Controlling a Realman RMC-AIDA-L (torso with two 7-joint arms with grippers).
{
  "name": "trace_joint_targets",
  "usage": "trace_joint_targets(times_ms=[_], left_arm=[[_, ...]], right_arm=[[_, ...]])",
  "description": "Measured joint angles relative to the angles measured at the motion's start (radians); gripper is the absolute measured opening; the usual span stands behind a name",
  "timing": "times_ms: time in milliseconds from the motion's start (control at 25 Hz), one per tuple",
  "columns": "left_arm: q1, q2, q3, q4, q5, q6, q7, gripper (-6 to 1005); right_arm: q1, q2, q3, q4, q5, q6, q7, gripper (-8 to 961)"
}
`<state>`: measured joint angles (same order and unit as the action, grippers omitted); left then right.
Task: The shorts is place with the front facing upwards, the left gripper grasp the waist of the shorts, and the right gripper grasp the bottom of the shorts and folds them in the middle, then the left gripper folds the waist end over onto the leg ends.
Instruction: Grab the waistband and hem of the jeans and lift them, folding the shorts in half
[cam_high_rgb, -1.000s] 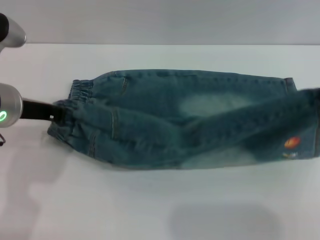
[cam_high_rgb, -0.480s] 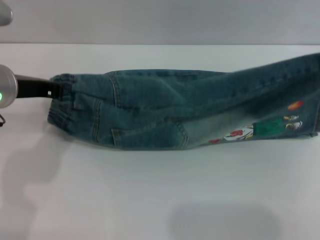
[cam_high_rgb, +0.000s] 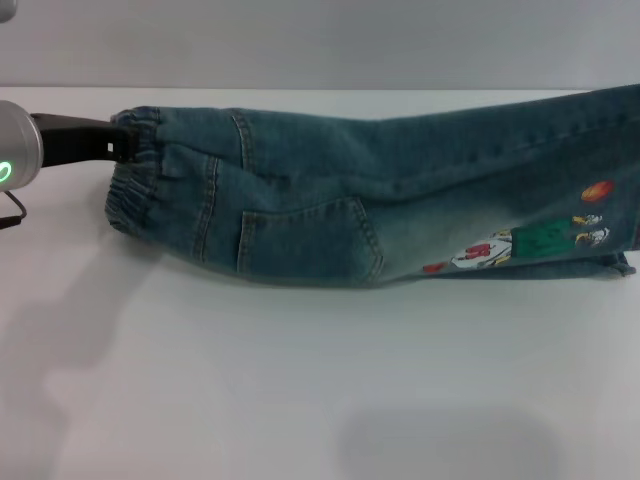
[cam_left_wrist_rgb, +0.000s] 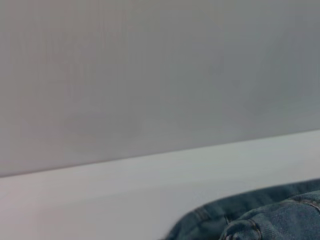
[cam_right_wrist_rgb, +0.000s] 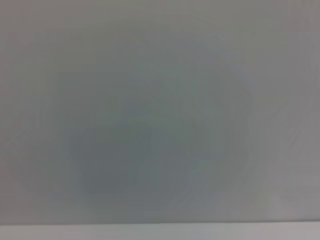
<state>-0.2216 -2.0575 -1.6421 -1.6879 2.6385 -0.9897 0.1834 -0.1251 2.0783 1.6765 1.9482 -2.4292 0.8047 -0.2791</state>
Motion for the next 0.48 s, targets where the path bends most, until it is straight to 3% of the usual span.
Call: trace_joint_targets(times_ms=[480], left_arm=[[-0.007, 0.0, 0.002, 0.038, -0.012, 0.07, 0.018, 62]], right_arm=[[0.024, -0.003, 0.007, -0.065, -0.002, -0.054, -0.009, -1]])
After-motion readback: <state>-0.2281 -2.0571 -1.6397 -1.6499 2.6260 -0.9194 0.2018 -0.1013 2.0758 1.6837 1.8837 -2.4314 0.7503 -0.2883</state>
